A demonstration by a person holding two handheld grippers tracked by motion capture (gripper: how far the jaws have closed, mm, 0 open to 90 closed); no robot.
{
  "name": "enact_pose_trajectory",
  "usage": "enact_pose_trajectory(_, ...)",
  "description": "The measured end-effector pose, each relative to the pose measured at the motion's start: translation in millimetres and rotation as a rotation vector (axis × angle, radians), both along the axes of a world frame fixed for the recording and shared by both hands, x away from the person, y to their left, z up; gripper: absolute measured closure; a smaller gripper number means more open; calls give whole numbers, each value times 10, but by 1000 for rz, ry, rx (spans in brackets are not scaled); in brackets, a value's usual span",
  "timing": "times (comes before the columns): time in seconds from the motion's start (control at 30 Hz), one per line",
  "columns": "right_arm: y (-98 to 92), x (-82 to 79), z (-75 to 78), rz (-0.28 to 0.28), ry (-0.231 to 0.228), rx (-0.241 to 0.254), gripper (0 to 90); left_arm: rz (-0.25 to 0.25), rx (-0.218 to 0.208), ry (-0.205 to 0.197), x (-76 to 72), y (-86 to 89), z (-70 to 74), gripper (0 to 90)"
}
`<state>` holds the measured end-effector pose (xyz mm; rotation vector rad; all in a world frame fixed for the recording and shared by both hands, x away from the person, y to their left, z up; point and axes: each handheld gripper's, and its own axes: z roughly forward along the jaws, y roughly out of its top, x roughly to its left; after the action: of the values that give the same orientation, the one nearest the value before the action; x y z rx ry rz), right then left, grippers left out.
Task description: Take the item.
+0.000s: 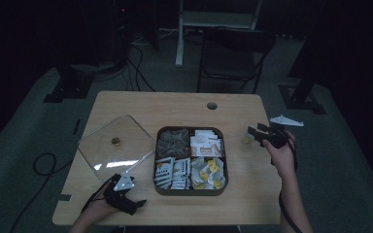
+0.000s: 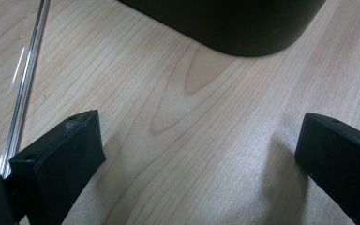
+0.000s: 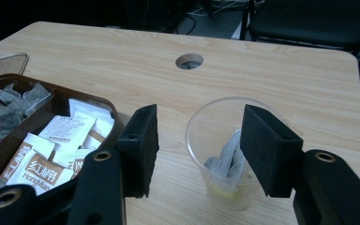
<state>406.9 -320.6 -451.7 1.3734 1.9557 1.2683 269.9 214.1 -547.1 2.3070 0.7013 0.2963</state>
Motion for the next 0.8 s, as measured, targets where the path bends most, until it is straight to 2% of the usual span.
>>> enact_pose_trajectory(0.2, 5, -75, 14, 9, -19, 4, 406, 0, 0, 0, 0, 0, 0, 19)
enact_pose_trajectory(0.47, 77, -186, 29, 72, -31, -11, 336, 5, 1, 1, -1, -3, 1, 20)
enact_pose_trajectory(0.8, 188, -306, -1, 107, -54, 9, 313, 17, 3, 1, -11, -8, 2, 20)
